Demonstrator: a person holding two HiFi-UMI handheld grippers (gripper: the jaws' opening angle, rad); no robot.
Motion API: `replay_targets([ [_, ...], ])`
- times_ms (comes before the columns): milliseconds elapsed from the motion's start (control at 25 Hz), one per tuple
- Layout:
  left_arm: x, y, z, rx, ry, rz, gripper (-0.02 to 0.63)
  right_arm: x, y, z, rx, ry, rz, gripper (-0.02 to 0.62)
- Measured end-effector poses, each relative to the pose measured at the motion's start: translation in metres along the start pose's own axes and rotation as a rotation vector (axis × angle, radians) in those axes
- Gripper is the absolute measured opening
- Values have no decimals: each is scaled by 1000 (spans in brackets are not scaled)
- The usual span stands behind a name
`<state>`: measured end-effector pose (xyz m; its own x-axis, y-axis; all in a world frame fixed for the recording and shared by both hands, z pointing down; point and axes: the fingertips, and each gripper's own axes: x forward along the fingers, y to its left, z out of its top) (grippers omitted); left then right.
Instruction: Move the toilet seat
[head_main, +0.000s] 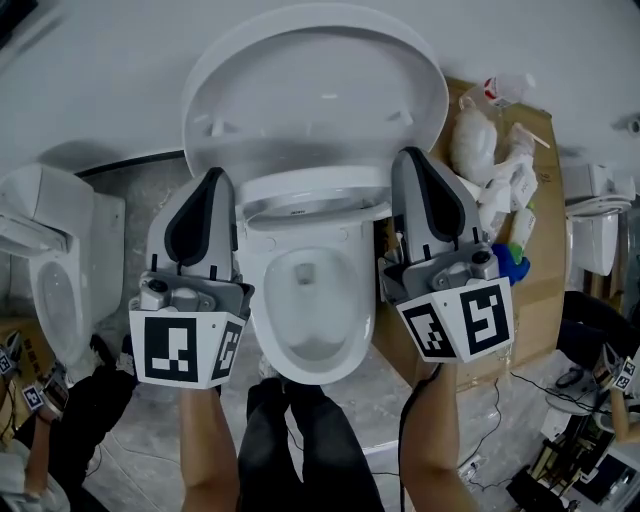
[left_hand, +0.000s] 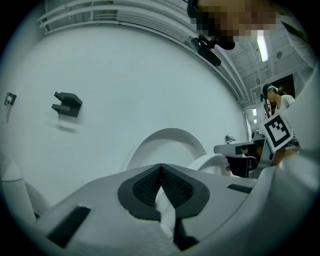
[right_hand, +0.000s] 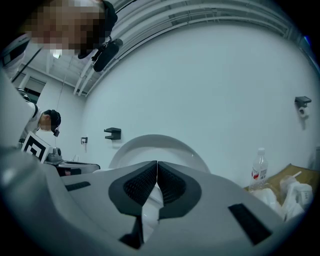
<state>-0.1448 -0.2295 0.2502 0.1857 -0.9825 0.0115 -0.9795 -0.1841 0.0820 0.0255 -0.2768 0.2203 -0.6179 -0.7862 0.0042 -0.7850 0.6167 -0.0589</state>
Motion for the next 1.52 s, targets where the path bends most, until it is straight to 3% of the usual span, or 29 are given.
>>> replay_targets([
  [1520, 32, 16, -1, 38, -28, 26, 9, 37, -14, -5, -1, 4, 27, 14],
])
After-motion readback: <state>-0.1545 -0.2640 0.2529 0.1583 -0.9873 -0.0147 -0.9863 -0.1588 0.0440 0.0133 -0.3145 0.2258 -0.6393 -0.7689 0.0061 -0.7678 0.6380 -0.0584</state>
